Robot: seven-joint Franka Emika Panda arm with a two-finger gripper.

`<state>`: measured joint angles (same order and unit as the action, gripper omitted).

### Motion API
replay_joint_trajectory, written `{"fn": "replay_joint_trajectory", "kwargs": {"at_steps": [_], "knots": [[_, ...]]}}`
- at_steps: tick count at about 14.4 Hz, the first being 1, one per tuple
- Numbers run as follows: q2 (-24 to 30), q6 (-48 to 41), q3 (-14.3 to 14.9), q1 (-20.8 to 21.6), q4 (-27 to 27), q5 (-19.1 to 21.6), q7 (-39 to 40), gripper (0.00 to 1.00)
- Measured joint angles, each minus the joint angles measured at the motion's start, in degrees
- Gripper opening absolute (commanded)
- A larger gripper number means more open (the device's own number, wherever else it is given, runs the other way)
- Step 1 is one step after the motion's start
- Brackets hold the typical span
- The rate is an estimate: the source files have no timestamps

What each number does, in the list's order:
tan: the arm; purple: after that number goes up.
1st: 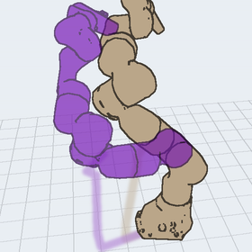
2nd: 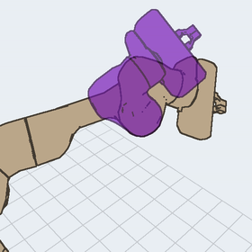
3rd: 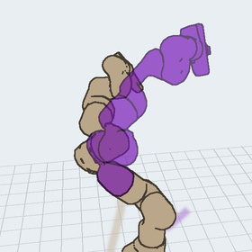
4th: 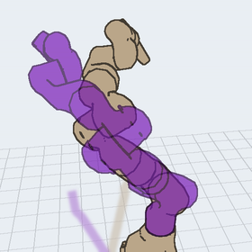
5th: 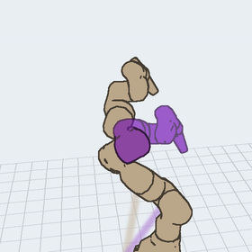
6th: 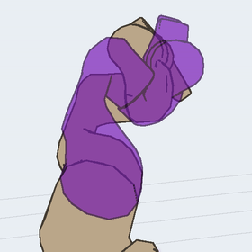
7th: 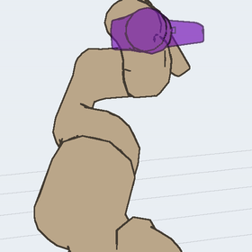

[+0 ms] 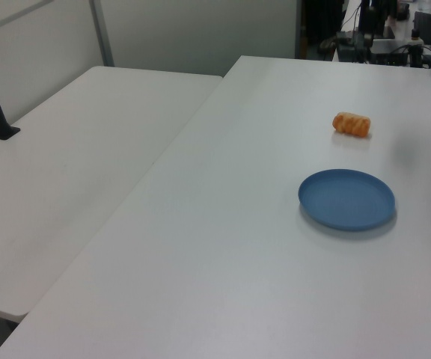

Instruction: Put the bread on the table

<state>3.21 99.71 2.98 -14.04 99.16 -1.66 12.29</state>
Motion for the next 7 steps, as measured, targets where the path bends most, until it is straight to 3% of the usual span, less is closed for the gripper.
{"fn": "replay_joint_trajectory", "kwargs": {"at_steps": [7], "knots": [[1.1,-1.3,-0.2,14.4,-1.4,0.0,-10.0,1.0]]}}
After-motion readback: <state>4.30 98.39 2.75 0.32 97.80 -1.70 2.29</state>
